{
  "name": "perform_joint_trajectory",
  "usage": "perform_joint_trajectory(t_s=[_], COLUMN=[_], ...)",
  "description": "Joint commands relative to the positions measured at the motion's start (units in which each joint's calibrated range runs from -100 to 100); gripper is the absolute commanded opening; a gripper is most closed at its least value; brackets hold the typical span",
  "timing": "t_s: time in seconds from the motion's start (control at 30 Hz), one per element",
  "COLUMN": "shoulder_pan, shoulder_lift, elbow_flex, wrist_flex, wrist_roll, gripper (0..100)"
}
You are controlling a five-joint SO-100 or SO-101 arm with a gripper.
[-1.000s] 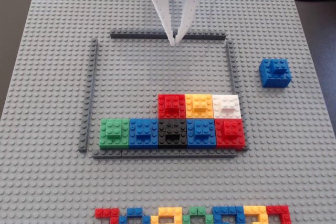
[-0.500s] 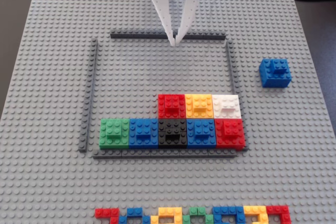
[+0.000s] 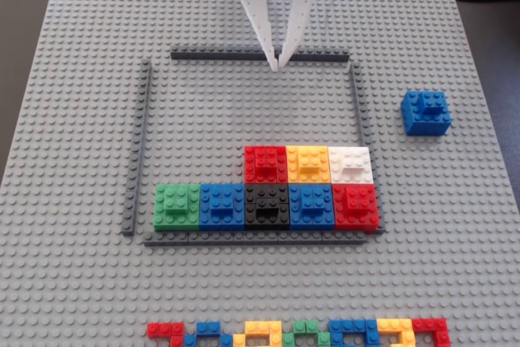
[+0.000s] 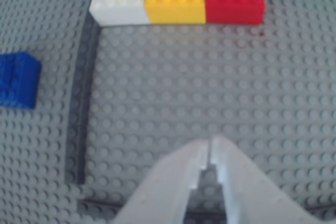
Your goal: Grab the cube and place it into the grid
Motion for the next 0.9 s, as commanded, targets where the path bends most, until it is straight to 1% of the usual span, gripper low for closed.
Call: perform_joint_trajectory(t_s=[0.0, 0.17, 0.3, 0.5, 0.87], shoulder_pan=[-1.5, -4.9, -8.2, -12.4, -19.4], shoulder_lift=[4.0, 14.0, 23.5, 37.5, 59.6], elbow_flex=[-9.8, -24.0, -36.1, -49.5, -71.6], wrist_flex=[1.9, 6.6, 10.6, 14.7, 17.0], wrist_roll=[-0.1, -0.9, -3.6, -7.2, -12.8], gripper=[0, 0, 0, 0, 0])
